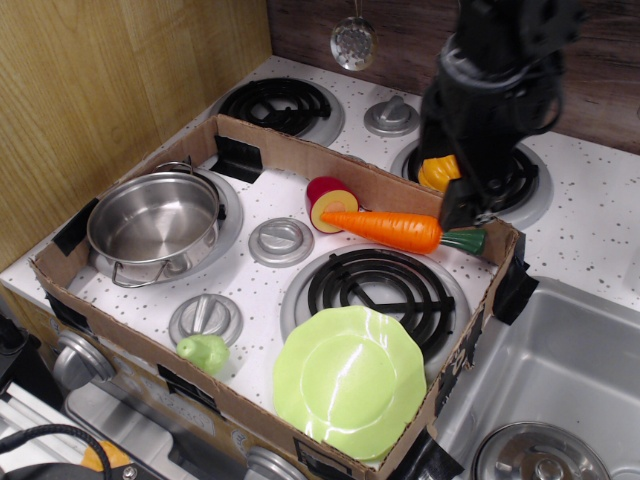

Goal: Take carrot off plate

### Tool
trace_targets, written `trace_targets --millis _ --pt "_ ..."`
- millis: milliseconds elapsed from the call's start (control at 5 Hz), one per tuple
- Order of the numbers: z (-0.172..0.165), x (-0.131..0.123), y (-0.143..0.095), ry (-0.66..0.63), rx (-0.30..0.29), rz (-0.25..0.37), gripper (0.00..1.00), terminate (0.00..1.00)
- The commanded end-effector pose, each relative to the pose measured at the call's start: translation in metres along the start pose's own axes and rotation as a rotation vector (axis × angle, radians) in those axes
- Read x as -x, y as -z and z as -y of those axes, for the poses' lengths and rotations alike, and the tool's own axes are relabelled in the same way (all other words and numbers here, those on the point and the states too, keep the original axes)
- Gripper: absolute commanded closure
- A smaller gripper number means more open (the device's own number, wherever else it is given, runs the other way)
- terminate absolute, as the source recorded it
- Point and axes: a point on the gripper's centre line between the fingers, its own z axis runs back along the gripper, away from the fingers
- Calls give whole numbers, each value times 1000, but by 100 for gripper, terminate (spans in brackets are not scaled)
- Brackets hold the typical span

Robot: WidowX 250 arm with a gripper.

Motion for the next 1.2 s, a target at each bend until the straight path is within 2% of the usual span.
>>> trace_targets --millis 0,800,1000 --pt "-4 -2 -14 -93 42 125 0 0" --pt "-4 -2 -14 -93 42 125 0 0" --pt "-4 -2 -14 -93 42 125 0 100"
